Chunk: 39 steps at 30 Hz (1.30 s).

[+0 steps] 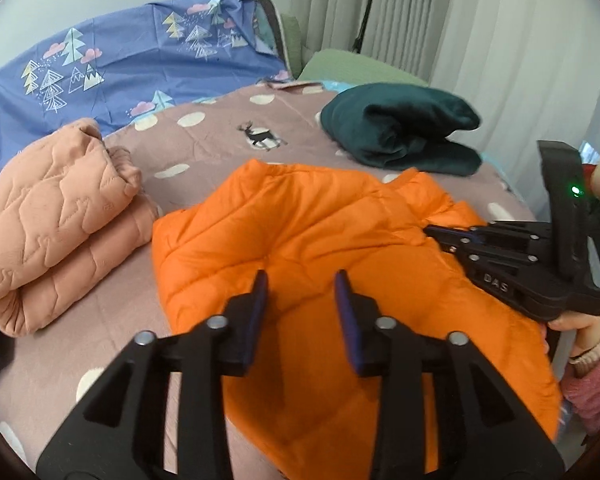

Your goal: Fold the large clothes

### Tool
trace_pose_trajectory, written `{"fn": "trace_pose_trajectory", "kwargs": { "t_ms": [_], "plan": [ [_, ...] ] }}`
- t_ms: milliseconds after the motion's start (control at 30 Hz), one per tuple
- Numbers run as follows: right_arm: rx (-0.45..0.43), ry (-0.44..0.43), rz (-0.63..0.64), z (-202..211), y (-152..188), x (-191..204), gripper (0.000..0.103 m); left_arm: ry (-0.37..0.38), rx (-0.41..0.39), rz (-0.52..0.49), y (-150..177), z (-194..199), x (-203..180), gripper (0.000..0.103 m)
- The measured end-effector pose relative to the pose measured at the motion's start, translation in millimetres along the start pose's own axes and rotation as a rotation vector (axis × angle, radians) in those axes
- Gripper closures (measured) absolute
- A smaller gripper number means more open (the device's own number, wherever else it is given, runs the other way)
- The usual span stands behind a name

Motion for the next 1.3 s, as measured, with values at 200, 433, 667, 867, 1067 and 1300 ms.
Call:
{"fn": "trace_pose_trajectory", "kwargs": {
  "t_ms": [200,433,667,867,1067,1300],
  "plan": [
    [0.010,0.003,-0.025,5,25,1,0.101,-0.080,0.046,-0.074,22,-23,-12,0.059],
    [0.006,-0.083,-0.085,-21,27,-9,0.103,-0.075,0.024,-0.051,34,-47,-4,0.059],
    [0.016,0.042,-0.003,-10,24,6,0.103,-0.124,0.028,-0.035,30,-25,-9,0.061],
    [0.021,0.123,0.031,-8,23,13,0.103,-0.067,0.004,-0.004,33,2,-10,0.062],
    [0.027,0.152,0.053,-9,21,15,0.103,-0.010,-0.015,0.019,37,15,-12,0.061],
    [0.018,0.169,0.056,-10,22,17,0.103,-0.071,0.014,-0.043,50,-4,-17,0.055]
  ]
}}
Point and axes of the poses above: each gripper's, at about its wrist camera, not at the fingertips, and z roughly against the way its jaws point, x to its left, y to its underside, the point moved 5 cm from there along -z, roughly the way its jaws point, and after that the axes turned 14 degrees about x, right-handed, at the moved point
